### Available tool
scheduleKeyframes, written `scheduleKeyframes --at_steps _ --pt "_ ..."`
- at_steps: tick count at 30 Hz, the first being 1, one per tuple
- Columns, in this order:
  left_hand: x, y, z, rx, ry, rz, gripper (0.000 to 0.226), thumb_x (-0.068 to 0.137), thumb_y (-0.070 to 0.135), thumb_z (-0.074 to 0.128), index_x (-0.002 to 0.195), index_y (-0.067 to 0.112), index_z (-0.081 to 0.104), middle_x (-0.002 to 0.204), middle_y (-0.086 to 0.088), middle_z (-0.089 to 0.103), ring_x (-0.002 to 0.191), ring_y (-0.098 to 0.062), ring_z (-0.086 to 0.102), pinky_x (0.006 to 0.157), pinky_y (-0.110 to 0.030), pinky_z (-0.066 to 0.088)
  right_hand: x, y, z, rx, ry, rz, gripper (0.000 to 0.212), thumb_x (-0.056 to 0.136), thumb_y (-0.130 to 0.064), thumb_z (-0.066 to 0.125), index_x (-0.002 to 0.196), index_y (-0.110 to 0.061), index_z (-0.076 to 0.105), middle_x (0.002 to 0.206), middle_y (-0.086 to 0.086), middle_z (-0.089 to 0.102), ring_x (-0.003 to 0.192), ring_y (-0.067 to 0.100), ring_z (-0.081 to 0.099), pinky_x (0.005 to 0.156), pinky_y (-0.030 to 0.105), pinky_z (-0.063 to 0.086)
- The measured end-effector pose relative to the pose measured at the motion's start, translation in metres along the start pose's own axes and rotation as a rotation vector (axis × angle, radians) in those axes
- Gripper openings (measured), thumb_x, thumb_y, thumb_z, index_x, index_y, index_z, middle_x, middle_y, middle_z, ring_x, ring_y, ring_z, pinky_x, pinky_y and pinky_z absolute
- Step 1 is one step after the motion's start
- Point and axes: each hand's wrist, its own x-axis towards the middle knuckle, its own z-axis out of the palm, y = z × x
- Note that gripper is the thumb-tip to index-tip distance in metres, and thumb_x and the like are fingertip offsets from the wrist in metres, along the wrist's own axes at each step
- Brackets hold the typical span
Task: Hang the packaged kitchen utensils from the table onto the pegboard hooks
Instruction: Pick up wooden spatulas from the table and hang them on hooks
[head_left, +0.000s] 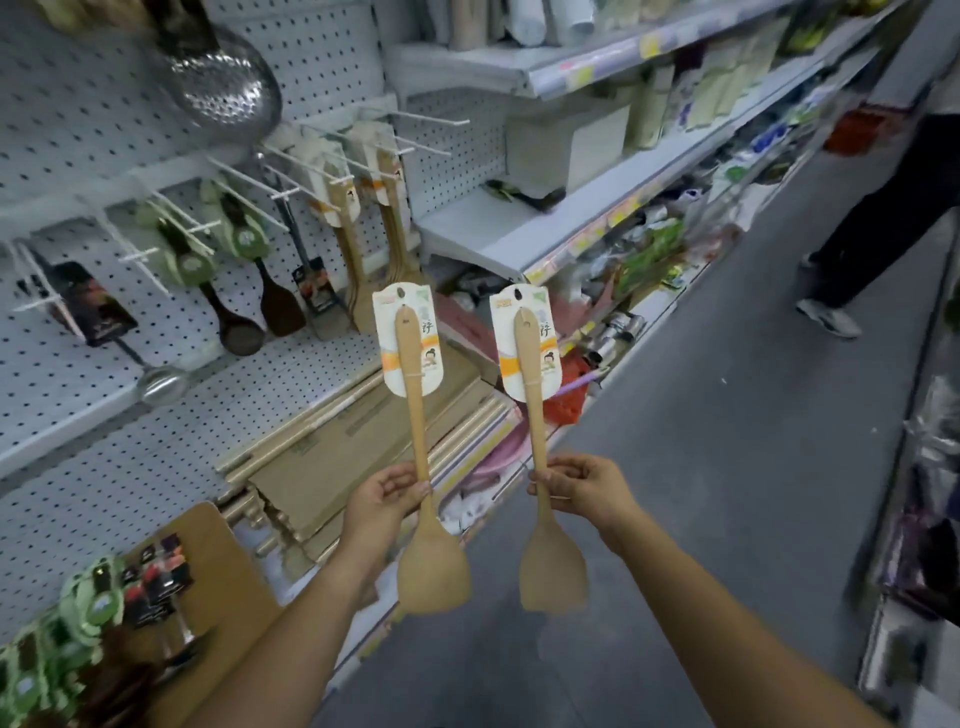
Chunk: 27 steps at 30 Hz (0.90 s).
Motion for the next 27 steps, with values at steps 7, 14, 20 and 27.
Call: scheduleKeyframes --at_steps 7,14,20,27 --pt "0.043 0.013 0.034 -0.039 0.138 0.008 0.029 0.08 -0.004 0.075 0.104 0.008 0.067 0.096 -0.012 0.072 0.088 -0.023 0.071 0.072 -0.025 0.057 0.082 -0.047 -0.015 -0.086 -0.124 -0.031 0.013 0.094 0.0 0.064 0.105 0.005 0.07 0.097 0.027 0.073 0.086 0.033 0.075 0.074 0.038 0.062" --pt "0.12 0.018 0.036 -0.135 0.255 0.014 0.027 0.079 -0.006 0.075 0.1 0.008 0.069 0.087 -0.005 0.075 0.092 -0.032 0.07 0.087 -0.043 0.057 0.181 -0.102 0.002 -0.139 -0.217 -0.071 0.017 0.092 0.004 0.064 0.107 0.011 0.068 0.101 0.033 0.07 0.088 0.039 0.072 0.08 0.047 0.062" --pt "0.158 0.039 0.051 -0.197 0.326 0.037 0.028 0.077 -0.016 0.071 0.094 0.007 0.066 0.083 -0.01 0.07 0.081 -0.025 0.065 0.065 -0.021 0.058 0.241 -0.151 0.01 -0.175 -0.283 -0.098 0.016 0.095 0.004 0.061 0.107 0.013 0.067 0.081 0.018 0.071 0.065 0.018 0.071 0.058 0.027 0.057" --pt "0.192 0.05 0.073 -0.19 0.405 0.031 0.028 0.075 -0.018 0.071 0.095 0.002 0.067 0.081 -0.012 0.069 0.078 -0.025 0.064 0.062 -0.019 0.058 0.305 -0.171 0.0 -0.181 -0.293 -0.078 0.017 0.095 0.005 0.06 0.109 0.011 0.066 0.076 0.011 0.07 0.064 0.017 0.067 0.066 0.031 0.059"
